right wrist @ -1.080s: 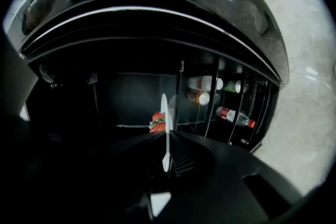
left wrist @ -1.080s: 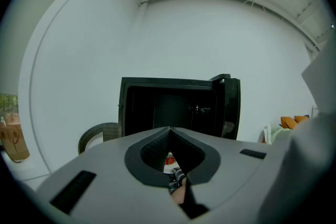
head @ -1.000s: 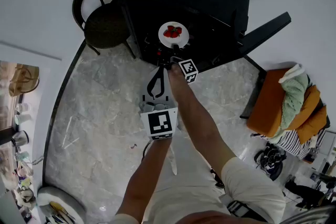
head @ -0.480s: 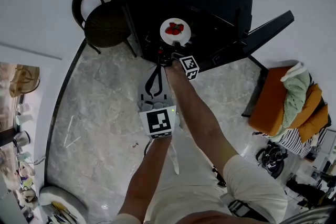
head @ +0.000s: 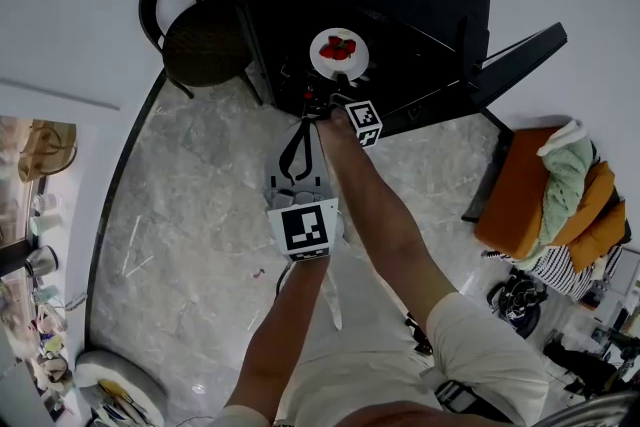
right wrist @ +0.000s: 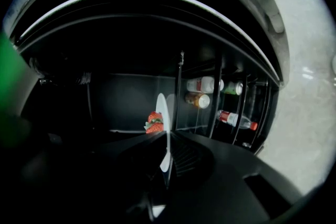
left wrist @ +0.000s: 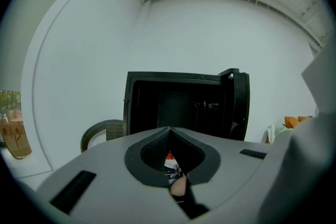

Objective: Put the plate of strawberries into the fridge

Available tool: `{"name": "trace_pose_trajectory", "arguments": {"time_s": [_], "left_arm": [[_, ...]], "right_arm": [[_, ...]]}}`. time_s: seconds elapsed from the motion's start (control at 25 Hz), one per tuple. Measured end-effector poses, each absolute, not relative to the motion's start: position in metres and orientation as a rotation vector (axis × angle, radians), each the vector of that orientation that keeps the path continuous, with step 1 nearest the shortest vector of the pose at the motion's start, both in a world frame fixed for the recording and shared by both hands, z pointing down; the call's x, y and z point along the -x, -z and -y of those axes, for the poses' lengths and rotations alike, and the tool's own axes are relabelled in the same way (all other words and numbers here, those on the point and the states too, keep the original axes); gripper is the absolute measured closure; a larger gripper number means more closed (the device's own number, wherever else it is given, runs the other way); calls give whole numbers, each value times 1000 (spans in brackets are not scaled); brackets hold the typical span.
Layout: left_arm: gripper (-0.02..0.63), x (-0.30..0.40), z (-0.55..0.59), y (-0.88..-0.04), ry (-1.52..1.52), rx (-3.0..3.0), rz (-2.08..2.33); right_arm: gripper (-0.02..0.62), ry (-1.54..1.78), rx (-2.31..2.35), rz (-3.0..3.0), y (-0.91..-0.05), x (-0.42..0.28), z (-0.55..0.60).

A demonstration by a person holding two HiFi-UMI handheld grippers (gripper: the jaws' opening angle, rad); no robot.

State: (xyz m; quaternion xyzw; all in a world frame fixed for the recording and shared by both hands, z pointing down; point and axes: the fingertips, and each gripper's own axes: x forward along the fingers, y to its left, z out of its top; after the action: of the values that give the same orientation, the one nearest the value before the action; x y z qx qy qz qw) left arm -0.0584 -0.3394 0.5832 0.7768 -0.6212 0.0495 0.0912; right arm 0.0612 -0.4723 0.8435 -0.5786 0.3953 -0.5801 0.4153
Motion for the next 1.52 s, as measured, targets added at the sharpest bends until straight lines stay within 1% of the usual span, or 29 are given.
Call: {"name": "trace_pose_trajectory", "arguments": {"time_s": [0.48, 0.6, 0.68, 0.8, 0.96, 1.04, 1.24, 1.44, 1.52], "left_arm": [[603, 56, 342, -590, -152, -2299, 1830], [603, 55, 342, -593, -165, -2299, 1826], [603, 53, 341, -592, -167, -2302, 1825], [603, 52, 341, -590, -155, -2301, 1824], [603, 50, 339, -588, -144, -2300, 1821], [603, 49, 338, -586, -140, -2302, 1819], [603, 48, 335, -584, -143, -2300, 1823], [603, 50, 331, -582, -144, -2293, 1836], [603, 49, 329, -581, -146, -2294, 1837]], "right_arm": [[571, 1446, 1404, -981, -842, -62, 475], [531, 1452, 1394, -1000, -842, -59, 475], [522, 1461, 1399, -1021, -842, -57, 474], [490, 1470, 1408, -1058, -840, -56, 473], [460, 1495, 1417, -1070, -844, -53, 466], [456, 1505, 1407, -1060, -844, -52, 461], [457, 1512, 1382, -1057, -838, -49, 455], [521, 1520, 1385, -1080, -832, -52, 446], [560, 1518, 1382, -1081, -830, -53, 443]]}}
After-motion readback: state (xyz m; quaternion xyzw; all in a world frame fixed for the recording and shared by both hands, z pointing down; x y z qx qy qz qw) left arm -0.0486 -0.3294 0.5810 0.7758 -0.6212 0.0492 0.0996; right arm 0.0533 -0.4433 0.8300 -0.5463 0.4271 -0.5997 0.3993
